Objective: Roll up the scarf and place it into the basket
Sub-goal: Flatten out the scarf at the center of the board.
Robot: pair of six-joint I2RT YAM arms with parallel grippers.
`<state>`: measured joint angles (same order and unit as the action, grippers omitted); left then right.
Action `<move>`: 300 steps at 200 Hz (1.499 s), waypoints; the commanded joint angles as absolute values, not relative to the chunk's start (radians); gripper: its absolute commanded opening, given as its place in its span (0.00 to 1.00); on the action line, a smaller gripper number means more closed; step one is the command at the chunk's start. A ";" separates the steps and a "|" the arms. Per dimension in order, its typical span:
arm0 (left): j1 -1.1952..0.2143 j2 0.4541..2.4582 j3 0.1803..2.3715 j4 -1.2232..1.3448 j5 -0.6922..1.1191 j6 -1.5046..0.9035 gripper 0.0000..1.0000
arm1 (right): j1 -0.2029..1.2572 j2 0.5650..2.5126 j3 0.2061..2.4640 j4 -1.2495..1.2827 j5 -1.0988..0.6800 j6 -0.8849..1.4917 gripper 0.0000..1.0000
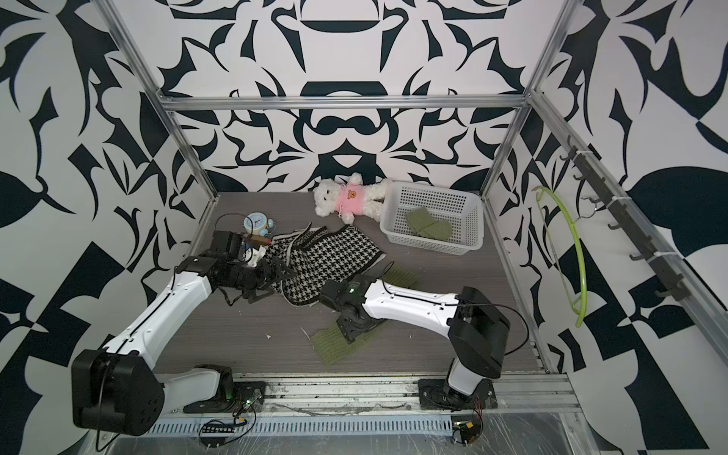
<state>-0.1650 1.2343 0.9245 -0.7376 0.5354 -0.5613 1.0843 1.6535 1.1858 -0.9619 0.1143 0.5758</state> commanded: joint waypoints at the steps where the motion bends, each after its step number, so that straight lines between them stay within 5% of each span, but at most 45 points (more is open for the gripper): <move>1: -0.166 1.220 0.910 -0.759 0.528 -0.561 0.99 | 1.100 1.670 1.172 -0.915 0.112 0.600 0.80; 13: -0.167 1.222 0.910 -0.761 0.528 -0.561 0.99 | 1.099 1.695 1.162 -0.892 0.110 0.604 0.68; 43: -0.167 1.206 0.908 -0.763 0.523 -0.563 0.99 | 1.098 1.713 1.179 -0.901 0.102 0.608 0.00; 106: -0.167 1.214 0.911 -0.751 0.522 -0.563 0.99 | 0.974 1.478 1.155 -1.003 0.195 0.594 0.00; 111: -0.167 1.215 0.910 -0.749 0.525 -0.563 0.99 | 0.972 1.476 1.152 -0.994 0.142 0.588 0.11; 118: -0.167 1.220 0.910 -0.750 0.529 -0.563 0.99 | 0.972 1.482 1.158 -0.986 0.108 0.570 0.40; 128: -0.174 1.221 0.907 -0.746 0.535 -0.563 0.99 | 0.989 1.501 1.157 -0.959 0.049 0.554 0.63; 142: -0.195 1.224 0.900 -0.733 0.536 -0.567 0.99 | 1.038 1.546 1.160 -0.929 0.021 0.546 0.88; 149: -0.210 1.227 0.896 -0.722 0.535 -0.571 0.99 | 1.057 1.570 1.158 -0.914 0.007 0.547 0.91; 181: -0.245 1.239 0.884 -0.704 0.528 -0.589 0.99 | 1.089 1.670 1.122 -0.799 -0.029 0.564 0.92; 193: -0.247 1.238 0.884 -0.704 0.529 -0.591 0.99 | 1.089 1.708 1.114 -0.782 -0.032 0.567 0.84; 207: -0.248 1.232 0.887 -0.707 0.526 -0.590 0.99 | 1.085 1.731 1.118 -0.802 0.015 0.581 0.30; 212: -0.248 1.231 0.889 -0.710 0.525 -0.590 0.99 | 1.083 1.724 1.119 -0.812 0.037 0.591 0.00; 255: -0.254 1.263 0.921 -0.712 0.522 -0.581 0.99 | 1.012 1.489 1.125 -0.985 0.259 0.626 0.00; 290: -0.286 1.312 0.946 -0.692 0.516 -0.587 0.99 | 0.600 1.281 1.085 -1.178 0.491 0.570 0.00; 293: -0.288 1.312 0.946 -0.690 0.517 -0.588 0.99 | 0.556 1.268 1.100 -1.194 0.506 0.570 0.06; 300: -0.291 1.315 0.947 -0.688 0.515 -0.589 0.99 | 0.483 1.241 1.130 -1.197 0.529 0.550 0.37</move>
